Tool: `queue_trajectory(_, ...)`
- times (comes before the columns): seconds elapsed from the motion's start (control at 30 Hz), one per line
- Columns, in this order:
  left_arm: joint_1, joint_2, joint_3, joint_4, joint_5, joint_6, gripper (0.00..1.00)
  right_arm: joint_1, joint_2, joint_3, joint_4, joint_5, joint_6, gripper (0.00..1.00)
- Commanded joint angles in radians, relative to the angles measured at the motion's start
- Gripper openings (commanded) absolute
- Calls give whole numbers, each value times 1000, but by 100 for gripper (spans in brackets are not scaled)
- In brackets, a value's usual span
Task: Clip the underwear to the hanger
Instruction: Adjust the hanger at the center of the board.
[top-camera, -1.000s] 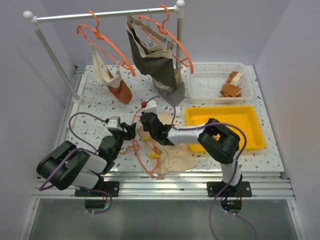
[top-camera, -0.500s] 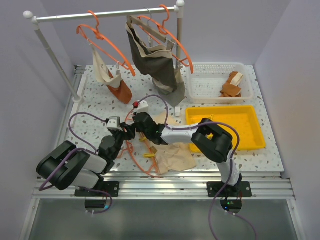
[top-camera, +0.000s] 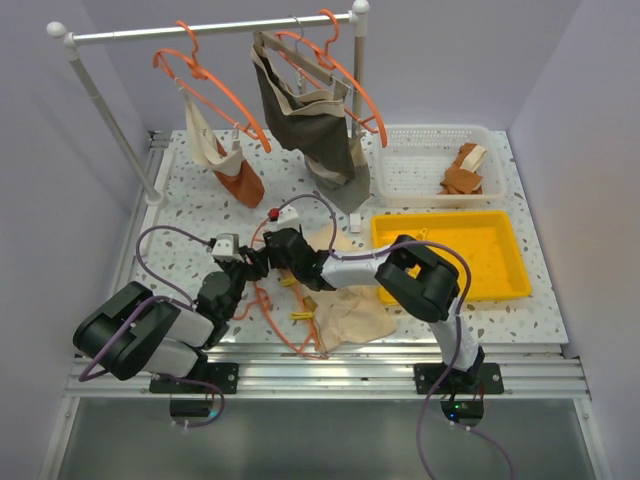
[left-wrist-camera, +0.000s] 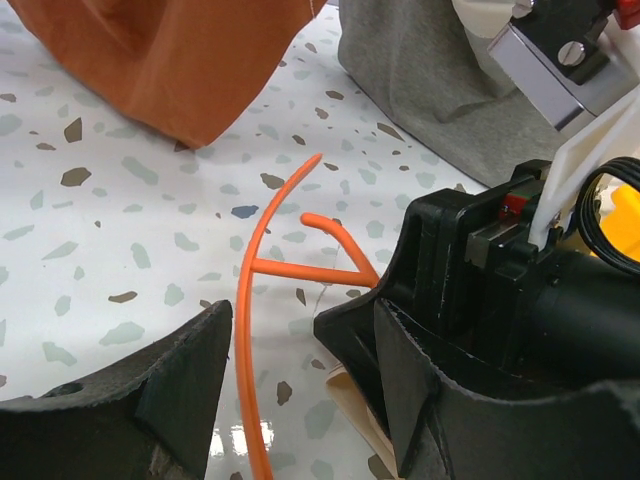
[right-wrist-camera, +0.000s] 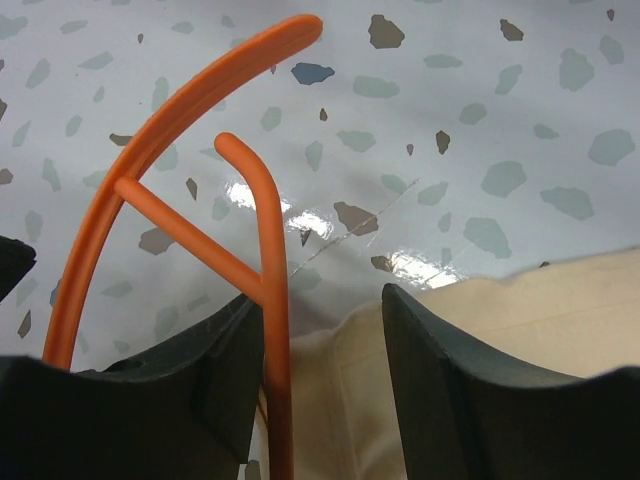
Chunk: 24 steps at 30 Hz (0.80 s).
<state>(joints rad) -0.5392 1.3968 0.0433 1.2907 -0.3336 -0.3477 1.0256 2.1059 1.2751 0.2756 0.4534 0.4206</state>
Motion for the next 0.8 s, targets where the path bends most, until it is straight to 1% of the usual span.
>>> queue_trajectory(0.0, -7, 5, 1, 121, 22, 0, 63, 21, -85, -36, 83, -33, -46, 54)
queue_trajectory(0.1, -7, 5, 1, 124, 22, 0, 63, 19, -147, -82, 143, -27, -78, 55)
queue_trajectory(0.23, -7, 2, -2, 122, 19, 0, 63, 19, -239, -164, 224, 19, -111, 57)
queue_trajectory(0.43, -5, 1, -2, 122, 19, 1, 63, 10, -319, -249, 224, 103, -128, 59)
queue_trajectory(0.63, -5, -15, -8, 114, 13, 1, 63, -54, -290, -278, 212, 105, -85, 59)
queue_trajectory(0.77, -7, -33, -10, 102, 11, 1, 63, -71, -225, -250, 186, 100, -82, 59)
